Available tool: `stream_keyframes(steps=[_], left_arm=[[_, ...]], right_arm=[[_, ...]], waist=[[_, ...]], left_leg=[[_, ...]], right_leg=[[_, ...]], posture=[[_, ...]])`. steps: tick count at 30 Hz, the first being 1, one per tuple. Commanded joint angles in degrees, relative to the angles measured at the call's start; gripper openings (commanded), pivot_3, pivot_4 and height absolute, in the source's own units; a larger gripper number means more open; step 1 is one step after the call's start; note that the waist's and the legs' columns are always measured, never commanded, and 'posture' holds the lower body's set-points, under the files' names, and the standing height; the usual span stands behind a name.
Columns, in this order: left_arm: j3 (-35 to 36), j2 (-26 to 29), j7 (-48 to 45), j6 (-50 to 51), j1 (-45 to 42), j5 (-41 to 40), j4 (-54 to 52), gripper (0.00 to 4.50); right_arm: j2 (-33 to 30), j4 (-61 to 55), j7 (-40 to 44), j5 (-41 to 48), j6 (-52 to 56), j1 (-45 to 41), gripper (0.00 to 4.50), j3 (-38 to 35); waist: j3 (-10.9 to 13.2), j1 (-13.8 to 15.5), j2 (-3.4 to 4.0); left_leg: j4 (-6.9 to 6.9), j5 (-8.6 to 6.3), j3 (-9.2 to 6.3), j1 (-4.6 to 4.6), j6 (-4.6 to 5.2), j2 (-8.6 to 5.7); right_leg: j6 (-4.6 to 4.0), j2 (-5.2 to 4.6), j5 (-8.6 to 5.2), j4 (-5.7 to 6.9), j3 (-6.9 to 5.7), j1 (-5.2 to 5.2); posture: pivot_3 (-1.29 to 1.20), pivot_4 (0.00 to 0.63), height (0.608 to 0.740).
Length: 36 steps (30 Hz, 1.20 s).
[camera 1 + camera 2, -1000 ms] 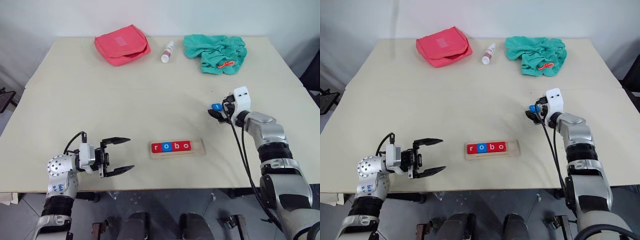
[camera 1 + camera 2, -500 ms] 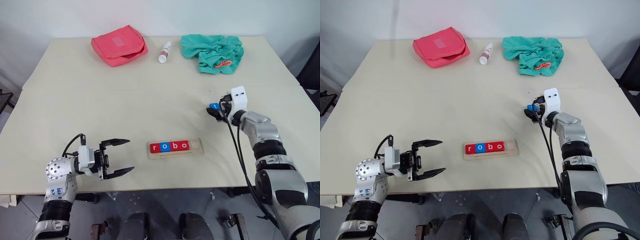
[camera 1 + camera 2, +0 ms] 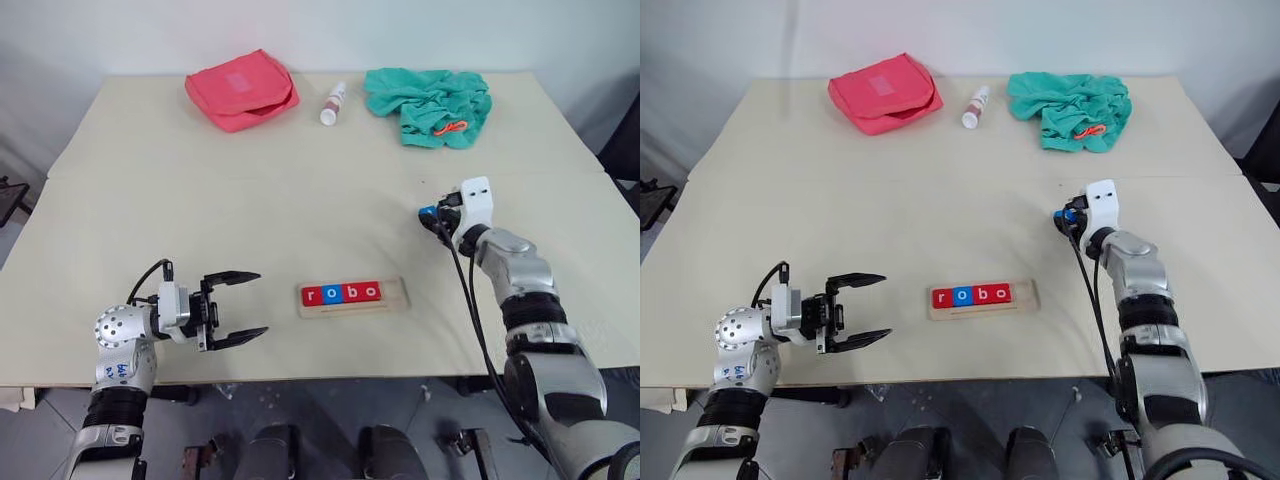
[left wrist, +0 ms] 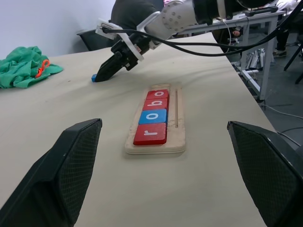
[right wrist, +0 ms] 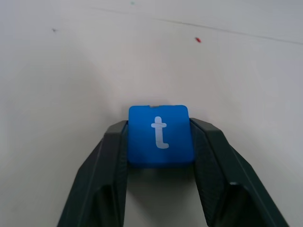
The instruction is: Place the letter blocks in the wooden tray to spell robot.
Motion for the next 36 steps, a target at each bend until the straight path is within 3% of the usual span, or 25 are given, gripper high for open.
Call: stream_keyframes(steps=[1, 7, 12, 19, 27, 36], left_arm=[[0.6, 0.4, -1.3, -0.3, -0.8, -1.3, 0.8, 4.5], [1.4, 0.8, -4.9, -0.5, -2.1, -2.5, 3.9, 4.5], [1.9, 1.5, -6.8, -0.5, -2.4, -3.5, 5.0, 4.5], [2.8, 3.6, -8.0, 0.7, -1.4, -5.8, 5.2, 4.5], [3.4, 5.4, -8.2, 2.8, 0.2, -7.6, 3.1, 4.5], [3.6, 5.9, -7.8, 3.9, 0.1, -8.7, 1.7, 4.5]], right_arm=[[-0.8, -20.1, -3.0, 3.2, 8.7, 7.3, 1.48, -3.1], [-0.2, -52.7, -9.0, 8.2, 27.4, 23.4, 1.48, -7.8], [2.8, -68.4, -13.8, 11.6, 38.0, 32.0, 1.48, -11.5], [7.5, -76.9, -17.6, 13.3, 43.1, 39.1, 1.48, -11.6], [8.8, -76.4, -18.9, 13.1, 41.9, 41.4, 1.48, -11.3], [9.5, -76.2, -18.8, 13.5, 40.3, 42.1, 4.49, -11.0]], waist=[[0.0, 0.1, 0.01], [0.0, 0.3, 0.02], [0.0, 0.7, 0.01], [0.0, 1.2, 0.01], [0.0, 1.3, 0.01], [0.0, 1.3, 0.01]], left_leg=[[0.0, 0.0, -0.03, -0.09, 0.0, -0.01], [0.02, 0.0, -0.01, -0.16, 0.0, 0.01], [0.04, 0.0, 0.08, -0.13, 0.0, 0.0], [0.02, 0.0, 0.15, -0.04, 0.0, -0.02], [0.03, 0.0, 0.18, 0.04, 0.0, -0.03], [0.0, 0.0, 0.21, 0.09, 0.0, -0.02]], right_leg=[[0.0, 0.0, 0.0, -0.01, 0.0, -0.06], [0.0, 0.01, 0.0, -0.03, -0.02, -0.14], [0.0, 0.01, 0.0, -0.04, 0.09, -0.12], [0.0, 0.03, 0.0, -0.02, 0.24, -0.1], [0.0, 0.04, 0.0, -0.01, 0.31, -0.07], [0.0, 0.04, 0.0, 0.01, 0.34, -0.06]], posture=[[0.0, 0.15, 0.74], [0.0, 0.15, 0.74], [0.0, 0.15, 0.74], [0.0, 0.15, 0.74], [0.0, 0.15, 0.74], [0.0, 0.15, 0.74]])
